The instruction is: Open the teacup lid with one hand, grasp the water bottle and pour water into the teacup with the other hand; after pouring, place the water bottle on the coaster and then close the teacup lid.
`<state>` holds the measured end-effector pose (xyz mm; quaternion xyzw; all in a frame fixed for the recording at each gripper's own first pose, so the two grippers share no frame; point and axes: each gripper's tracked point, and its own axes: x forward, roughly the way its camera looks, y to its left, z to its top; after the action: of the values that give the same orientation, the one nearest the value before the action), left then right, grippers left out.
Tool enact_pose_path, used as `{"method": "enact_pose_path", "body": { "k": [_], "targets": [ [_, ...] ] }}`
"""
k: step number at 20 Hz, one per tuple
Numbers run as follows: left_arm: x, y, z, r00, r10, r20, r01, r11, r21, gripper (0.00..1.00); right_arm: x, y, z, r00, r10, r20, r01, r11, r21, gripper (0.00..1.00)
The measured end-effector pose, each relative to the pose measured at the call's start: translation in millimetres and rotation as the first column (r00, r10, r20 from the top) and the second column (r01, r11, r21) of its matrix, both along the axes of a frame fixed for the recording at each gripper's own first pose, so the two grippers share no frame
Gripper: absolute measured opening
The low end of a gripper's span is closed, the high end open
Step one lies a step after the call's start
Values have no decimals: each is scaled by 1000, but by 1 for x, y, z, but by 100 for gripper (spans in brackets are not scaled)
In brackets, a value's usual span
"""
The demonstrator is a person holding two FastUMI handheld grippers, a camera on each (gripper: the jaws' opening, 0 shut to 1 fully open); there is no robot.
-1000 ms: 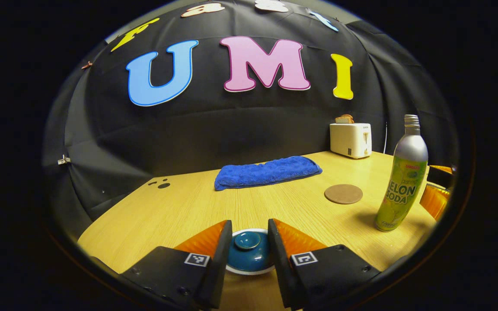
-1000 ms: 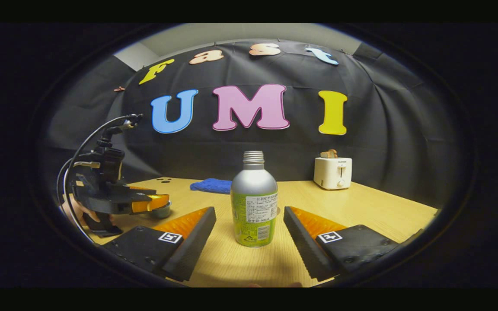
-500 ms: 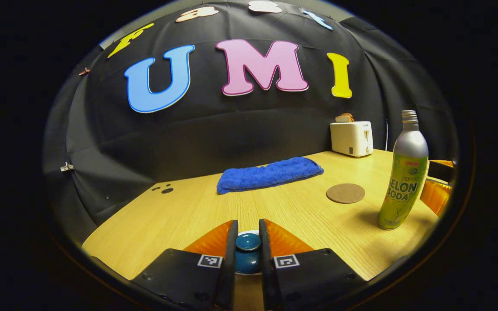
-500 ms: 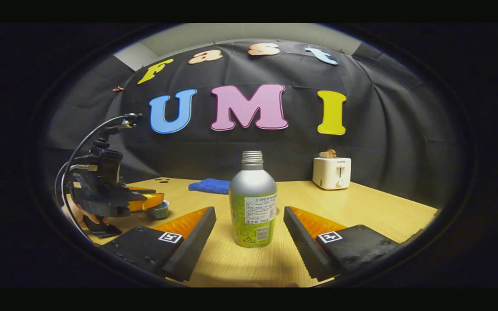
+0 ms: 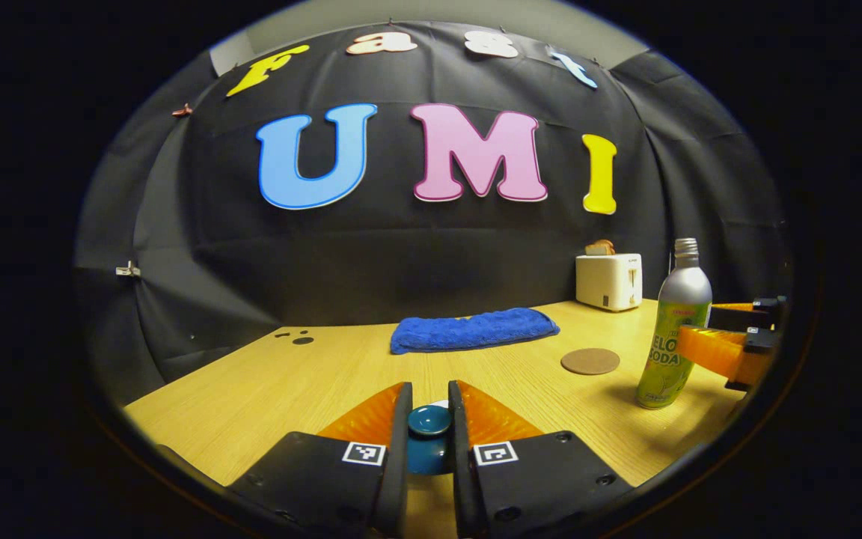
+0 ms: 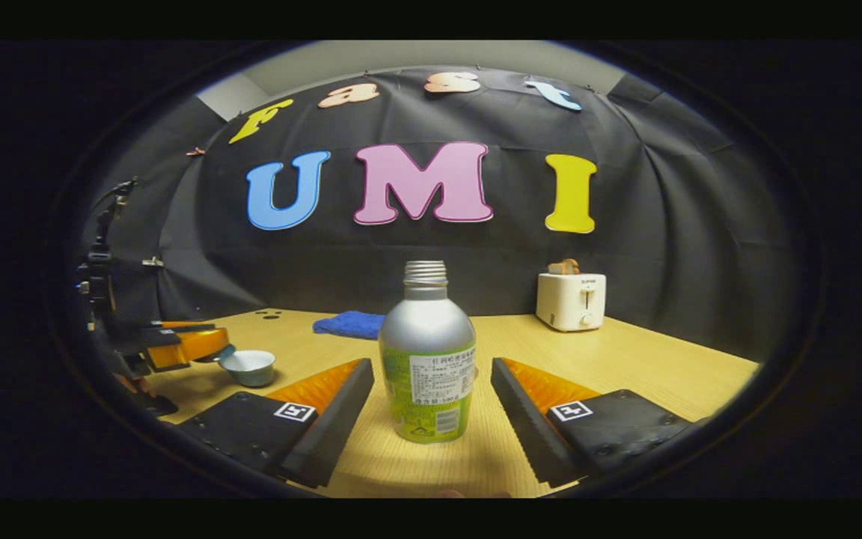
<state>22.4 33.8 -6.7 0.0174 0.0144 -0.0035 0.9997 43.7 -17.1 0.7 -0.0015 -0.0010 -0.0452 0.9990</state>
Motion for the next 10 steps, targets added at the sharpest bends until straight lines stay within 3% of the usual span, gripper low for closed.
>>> {"method": "enact_pose_path", "body": {
  "k": [3, 10],
  "targets": [
    [-11, 12, 1, 1000, 12, 18, -12, 999, -44, 29, 16, 1, -2, 1000, 10, -10, -10, 1000, -3, 98],
    [-12, 52, 0, 996, 89, 26, -88, 995, -40, 29, 42, 0, -1, 1000, 3, -9, -3, 1000, -12, 98]
  ]
}}
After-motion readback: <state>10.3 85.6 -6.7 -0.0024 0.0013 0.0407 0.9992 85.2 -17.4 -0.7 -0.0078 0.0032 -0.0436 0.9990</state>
